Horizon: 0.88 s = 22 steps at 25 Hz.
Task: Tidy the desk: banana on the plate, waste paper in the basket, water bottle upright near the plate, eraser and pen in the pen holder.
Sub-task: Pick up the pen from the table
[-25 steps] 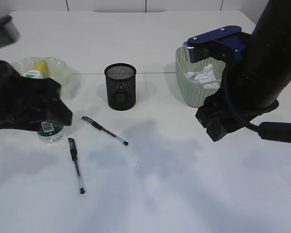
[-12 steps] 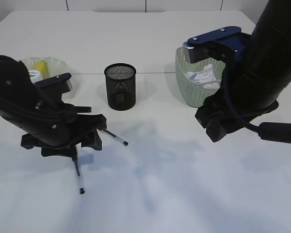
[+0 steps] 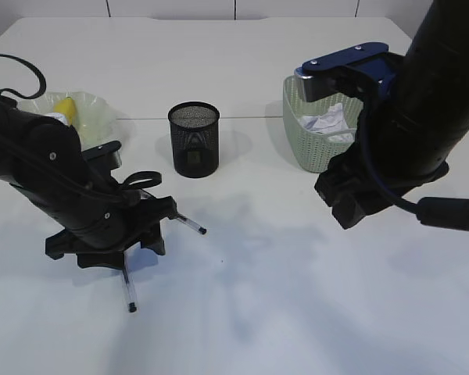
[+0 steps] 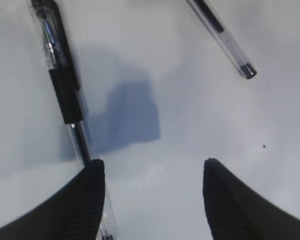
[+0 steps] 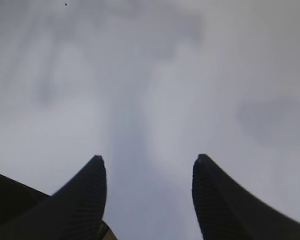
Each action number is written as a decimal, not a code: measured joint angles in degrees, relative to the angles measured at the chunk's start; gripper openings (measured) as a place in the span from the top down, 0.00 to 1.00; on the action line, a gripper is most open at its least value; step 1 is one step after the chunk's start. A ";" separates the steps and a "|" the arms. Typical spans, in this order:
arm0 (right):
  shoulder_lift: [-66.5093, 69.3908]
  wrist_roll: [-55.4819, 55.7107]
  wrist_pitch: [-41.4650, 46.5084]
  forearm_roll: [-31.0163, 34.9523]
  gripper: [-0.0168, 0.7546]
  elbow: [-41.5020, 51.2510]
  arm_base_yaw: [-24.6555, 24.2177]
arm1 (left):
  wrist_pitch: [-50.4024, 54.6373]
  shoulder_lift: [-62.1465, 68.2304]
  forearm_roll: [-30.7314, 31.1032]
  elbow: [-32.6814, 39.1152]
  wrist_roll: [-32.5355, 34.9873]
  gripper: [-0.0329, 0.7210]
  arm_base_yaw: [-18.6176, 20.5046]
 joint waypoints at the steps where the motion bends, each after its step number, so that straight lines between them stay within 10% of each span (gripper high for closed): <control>1: 0.00 -0.22 0.00 0.00 0.45 0.00 0.00 | 0.43 0.00 1.27 0.00 -0.96 0.38 0.00; 10: 0.00 -0.69 0.00 0.00 0.45 0.00 0.00 | 3.54 0.00 14.94 0.00 -16.62 0.41 0.00; 22: 0.00 -0.73 -0.22 0.00 0.45 0.00 0.00 | 7.74 1.05 16.17 -0.13 -24.18 0.41 -0.06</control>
